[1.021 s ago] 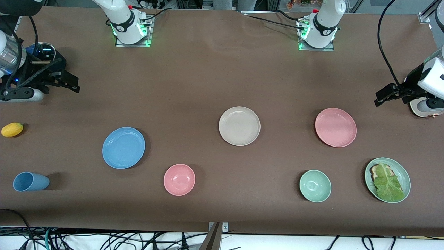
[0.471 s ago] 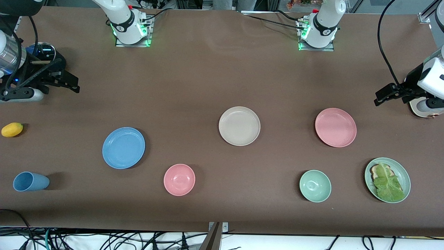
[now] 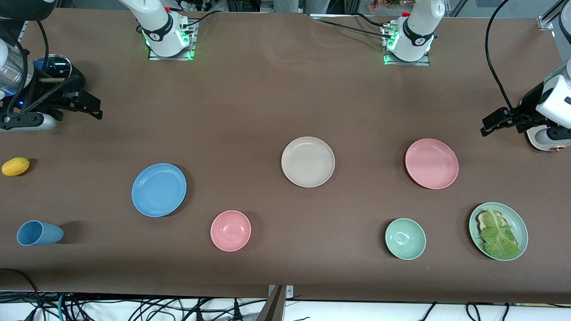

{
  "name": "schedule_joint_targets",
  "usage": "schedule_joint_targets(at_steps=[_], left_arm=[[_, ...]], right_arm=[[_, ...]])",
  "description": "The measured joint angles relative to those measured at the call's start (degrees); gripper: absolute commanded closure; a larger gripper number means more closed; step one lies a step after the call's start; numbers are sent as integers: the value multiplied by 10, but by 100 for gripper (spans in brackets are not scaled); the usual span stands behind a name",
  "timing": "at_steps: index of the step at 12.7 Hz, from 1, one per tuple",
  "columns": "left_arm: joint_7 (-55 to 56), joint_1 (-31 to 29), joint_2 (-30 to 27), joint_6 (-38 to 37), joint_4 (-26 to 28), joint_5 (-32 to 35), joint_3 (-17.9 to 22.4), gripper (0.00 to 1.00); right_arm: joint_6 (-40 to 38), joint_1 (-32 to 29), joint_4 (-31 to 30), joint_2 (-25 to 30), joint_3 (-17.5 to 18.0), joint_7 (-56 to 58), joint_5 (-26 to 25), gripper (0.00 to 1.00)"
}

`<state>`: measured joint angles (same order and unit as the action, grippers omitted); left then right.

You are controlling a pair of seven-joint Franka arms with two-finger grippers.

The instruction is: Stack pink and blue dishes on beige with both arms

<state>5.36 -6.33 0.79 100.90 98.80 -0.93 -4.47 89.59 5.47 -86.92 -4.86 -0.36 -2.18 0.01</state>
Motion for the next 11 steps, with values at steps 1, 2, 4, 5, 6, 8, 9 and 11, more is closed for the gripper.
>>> schedule_joint_targets(at_steps=[1, 2, 4, 5, 6, 8, 9, 11], left_arm=[[0, 0, 0, 0, 0, 0, 0, 0], [0, 0, 0, 0, 0, 0, 0, 0], [0, 0, 1, 0, 0, 0, 0, 0], [0, 0, 1, 0, 0, 0, 0, 0], [0, 0, 1, -1, 0, 0, 0, 0], [0, 0, 1, -11, 0, 0, 0, 0], [0, 0, 2, -13, 0, 0, -1, 0], [0, 0, 3, -19, 0, 0, -1, 0]], right_arm=[[0, 0, 0, 0, 0, 0, 0, 0], [0, 0, 0, 0, -1, 0, 0, 0], [0, 0, 0, 0, -1, 0, 0, 0], [0, 0, 0, 0, -1, 0, 0, 0], [0, 0, 0, 0, -1, 0, 0, 0], [0, 0, 0, 0, -1, 0, 0, 0], [0, -1, 0, 0, -2, 0, 0, 0], [0, -1, 0, 0, -2, 0, 0, 0]])
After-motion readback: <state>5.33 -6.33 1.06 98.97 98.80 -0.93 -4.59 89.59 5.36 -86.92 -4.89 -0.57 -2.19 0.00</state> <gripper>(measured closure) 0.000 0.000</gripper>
